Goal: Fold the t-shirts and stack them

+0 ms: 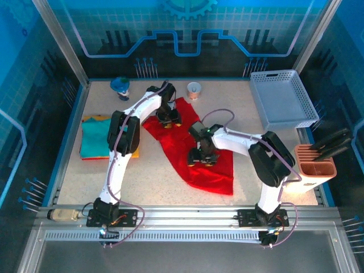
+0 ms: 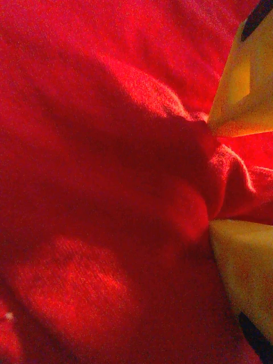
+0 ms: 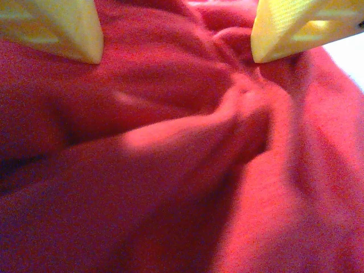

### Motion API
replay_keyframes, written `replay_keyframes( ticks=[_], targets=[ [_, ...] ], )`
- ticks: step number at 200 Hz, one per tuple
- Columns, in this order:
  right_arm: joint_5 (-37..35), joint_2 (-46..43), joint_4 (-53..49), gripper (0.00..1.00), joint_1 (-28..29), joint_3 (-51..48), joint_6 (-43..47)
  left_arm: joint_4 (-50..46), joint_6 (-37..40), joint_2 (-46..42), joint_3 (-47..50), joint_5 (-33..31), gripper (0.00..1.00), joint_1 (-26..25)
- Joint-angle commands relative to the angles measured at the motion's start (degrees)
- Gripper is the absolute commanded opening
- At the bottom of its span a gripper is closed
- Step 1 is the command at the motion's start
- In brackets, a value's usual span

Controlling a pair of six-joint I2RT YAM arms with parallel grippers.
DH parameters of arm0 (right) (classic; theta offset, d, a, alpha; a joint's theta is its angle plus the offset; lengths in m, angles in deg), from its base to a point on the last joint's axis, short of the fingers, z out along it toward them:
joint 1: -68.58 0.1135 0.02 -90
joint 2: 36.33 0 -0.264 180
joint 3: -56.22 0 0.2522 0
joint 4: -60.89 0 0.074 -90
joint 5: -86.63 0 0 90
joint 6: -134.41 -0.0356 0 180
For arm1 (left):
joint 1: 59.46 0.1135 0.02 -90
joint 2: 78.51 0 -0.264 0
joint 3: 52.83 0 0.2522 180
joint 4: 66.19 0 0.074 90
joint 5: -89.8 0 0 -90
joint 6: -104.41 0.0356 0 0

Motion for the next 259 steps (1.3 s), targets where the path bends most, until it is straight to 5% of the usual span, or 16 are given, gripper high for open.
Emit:
replay_keyframes(
  ticks=[1, 17, 74, 131, 174, 259],
  targets=[
    [4.0, -3.3, 11.3, 0.71, 2.6, -2.1, -11.8, -1.3, 0.0, 2.6, -1.7, 1.5, 0.43, -0.9],
    [5.5, -2.7, 9.5, 0.7, 2.5, 1.5, -9.6, -3.3, 0.1, 3.0, -4.6, 0.9, 0.43, -0.7],
    [-10.6, -5.2, -9.2, 0.79, -0.8, 17.9, 10.1, -7.6, 2.8, -9.8, -4.3, 0.1, 0.46, 3.3],
    [-8.8, 5.1, -7.6, 0.83, -7.1, 28.3, 27.5, 3.4, 0.3, -36.2, 26.6, -3.6, 0.5, 4.2],
    [-9.8, 20.4, -9.9, 0.82, -7.1, 41.0, 31.1, 11.3, -4.5, -54.4, 51.1, -6.2, 0.53, 4.2],
    [-10.1, 43.6, -13.9, 0.8, -6.6, 67.7, 31.1, 15.8, -10.4, -66.5, 71.2, -3.2, 0.53, 1.7]
  ],
)
